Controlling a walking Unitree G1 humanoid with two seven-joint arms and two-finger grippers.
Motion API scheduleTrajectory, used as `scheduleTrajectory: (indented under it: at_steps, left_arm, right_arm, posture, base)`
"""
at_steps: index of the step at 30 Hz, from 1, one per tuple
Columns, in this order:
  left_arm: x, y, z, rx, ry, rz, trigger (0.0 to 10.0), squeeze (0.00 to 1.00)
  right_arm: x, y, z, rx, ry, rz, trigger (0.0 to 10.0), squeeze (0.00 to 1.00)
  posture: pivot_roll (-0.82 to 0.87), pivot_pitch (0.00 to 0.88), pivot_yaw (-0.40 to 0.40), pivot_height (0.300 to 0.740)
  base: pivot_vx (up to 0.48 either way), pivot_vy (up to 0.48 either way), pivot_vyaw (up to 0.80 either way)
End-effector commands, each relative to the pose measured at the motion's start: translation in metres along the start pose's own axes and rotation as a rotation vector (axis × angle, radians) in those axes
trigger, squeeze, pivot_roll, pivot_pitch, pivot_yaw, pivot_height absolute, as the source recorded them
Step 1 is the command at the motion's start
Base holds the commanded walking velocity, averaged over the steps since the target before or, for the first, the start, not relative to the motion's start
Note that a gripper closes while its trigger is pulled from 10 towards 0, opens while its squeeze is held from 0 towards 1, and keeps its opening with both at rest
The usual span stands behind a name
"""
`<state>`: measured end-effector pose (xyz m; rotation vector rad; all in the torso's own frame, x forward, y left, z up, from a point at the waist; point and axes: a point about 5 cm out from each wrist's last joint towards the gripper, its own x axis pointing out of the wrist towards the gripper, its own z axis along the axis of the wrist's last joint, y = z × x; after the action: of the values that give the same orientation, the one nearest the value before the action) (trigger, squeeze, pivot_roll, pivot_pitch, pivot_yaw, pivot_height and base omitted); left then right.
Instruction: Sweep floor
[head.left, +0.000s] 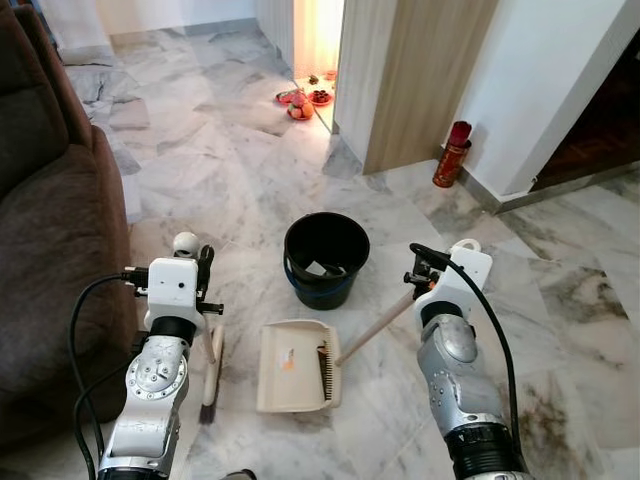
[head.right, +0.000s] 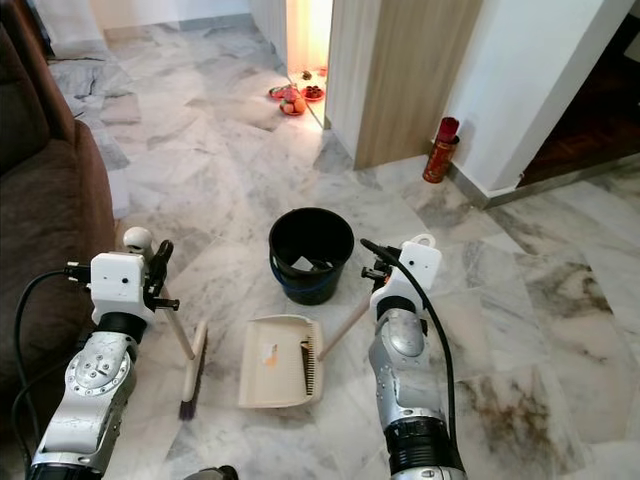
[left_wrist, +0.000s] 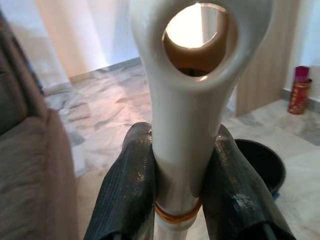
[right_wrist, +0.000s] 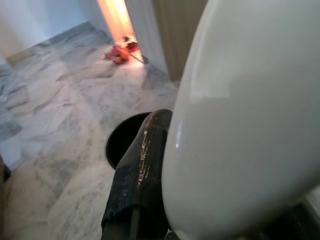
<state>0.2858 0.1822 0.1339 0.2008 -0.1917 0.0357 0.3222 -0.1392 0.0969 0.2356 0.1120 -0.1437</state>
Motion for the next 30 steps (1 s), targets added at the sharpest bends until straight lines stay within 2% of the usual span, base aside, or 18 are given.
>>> scheduleTrajectory:
  at_steps: [1, 7, 12, 16, 26, 30]
  left_arm:
    - [0.002, 0.001, 0.006, 0.011, -0.033, -0.001, 10.0, 0.0]
    - [0.002, 0.001, 0.006, 0.01, -0.032, 0.0, 10.0, 0.0]
    - [0.002, 0.0, 0.006, 0.009, -0.033, 0.0, 10.0, 0.0]
    - [0.003, 0.0, 0.006, 0.007, -0.033, 0.001, 10.0, 0.0]
    - [0.003, -0.001, 0.005, 0.004, -0.031, 0.0, 10.0, 0.0]
    - [0.003, -0.002, 0.004, 0.002, -0.03, 0.001, 10.0, 0.0]
  right_arm:
    - [0.001, 0.001, 0.013, 0.014, -0.065, 0.004, 10.0, 0.0]
    - [0.0, 0.004, 0.017, -0.019, -0.096, 0.023, 10.0, 0.0]
    - [-0.006, 0.012, 0.034, -0.056, -0.2, 0.09, 10.0, 0.0]
    - [-0.011, 0.013, 0.043, -0.063, -0.24, 0.11, 10.0, 0.0]
    - [-0.036, -0.002, 0.058, -0.118, -0.246, 0.114, 10.0, 0.0]
    - [-0.045, -0.002, 0.063, -0.126, -0.248, 0.123, 10.0, 0.0]
  posture:
    - [0.03, 0.101, -0.048, 0.74]
    - [0.03, 0.103, -0.05, 0.74]
    - [0.03, 0.104, -0.051, 0.74]
    - [0.02, 0.104, -0.053, 0.74]
    - [0.02, 0.1, -0.057, 0.74]
    - [0.01, 0.096, -0.059, 0.74]
  base:
    - [0.0, 0.0, 0.0]
    - [0.0, 0.0, 0.0]
    - [0.0, 0.0, 0.0]
    - [0.0, 0.0, 0.0]
    - [0.0, 0.0, 0.0]
    - [0.0, 0.0, 0.0]
